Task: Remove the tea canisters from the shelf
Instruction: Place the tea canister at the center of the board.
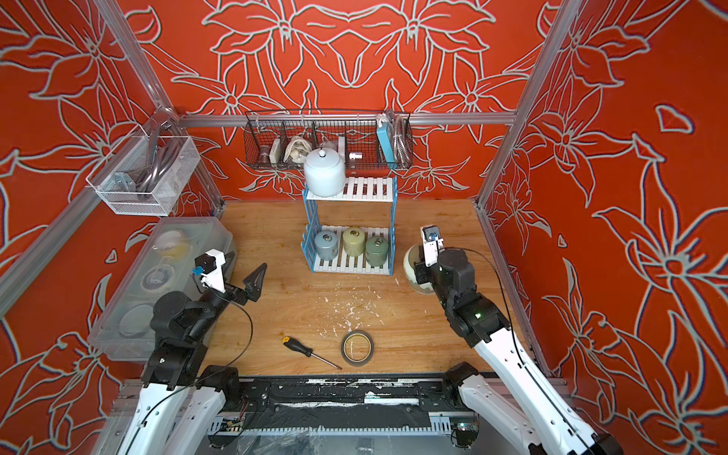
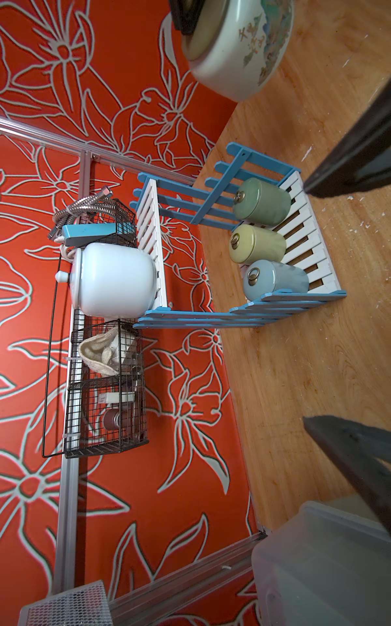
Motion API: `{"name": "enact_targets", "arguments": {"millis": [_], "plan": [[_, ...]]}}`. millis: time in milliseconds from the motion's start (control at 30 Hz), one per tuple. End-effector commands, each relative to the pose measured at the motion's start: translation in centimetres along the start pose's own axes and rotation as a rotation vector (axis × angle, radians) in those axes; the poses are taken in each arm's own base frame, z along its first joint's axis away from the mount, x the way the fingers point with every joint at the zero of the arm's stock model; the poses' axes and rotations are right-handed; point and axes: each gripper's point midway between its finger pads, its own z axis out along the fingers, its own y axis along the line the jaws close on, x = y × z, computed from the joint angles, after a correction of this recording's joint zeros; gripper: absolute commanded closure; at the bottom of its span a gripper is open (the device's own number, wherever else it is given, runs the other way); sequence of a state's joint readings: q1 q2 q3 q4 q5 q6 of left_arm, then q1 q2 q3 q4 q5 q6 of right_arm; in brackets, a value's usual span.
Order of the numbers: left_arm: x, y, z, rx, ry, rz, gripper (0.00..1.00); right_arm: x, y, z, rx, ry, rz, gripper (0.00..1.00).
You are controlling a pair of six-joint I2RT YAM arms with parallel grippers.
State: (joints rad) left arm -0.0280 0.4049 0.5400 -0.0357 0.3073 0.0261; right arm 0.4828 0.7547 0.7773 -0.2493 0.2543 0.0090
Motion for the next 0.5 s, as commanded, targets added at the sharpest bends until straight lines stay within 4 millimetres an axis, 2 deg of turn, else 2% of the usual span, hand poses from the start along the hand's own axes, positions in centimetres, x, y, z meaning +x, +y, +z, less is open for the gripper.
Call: {"name": "enact_targets", "arguments": {"millis": [0, 267, 467], "plan": [[-0.2, 0.1, 0.0, -0.005, -0.021, 0.016, 0.01, -4.2, -2.6, -1.8, 0.112, -0.226, 0.109, 1.0], [-0.1, 0.1, 0.0, -0.003, -0.018, 0.016, 0.01, 3.0, -4.3, -1.3, 0.256, -0.148, 0.179, 1.0], [0.0, 0.3, 0.1, -0.015, -0.012, 0.014, 0.01, 6.8, -5.1, -1.3, 0.32, -0.117, 0.206, 1.0]]}}
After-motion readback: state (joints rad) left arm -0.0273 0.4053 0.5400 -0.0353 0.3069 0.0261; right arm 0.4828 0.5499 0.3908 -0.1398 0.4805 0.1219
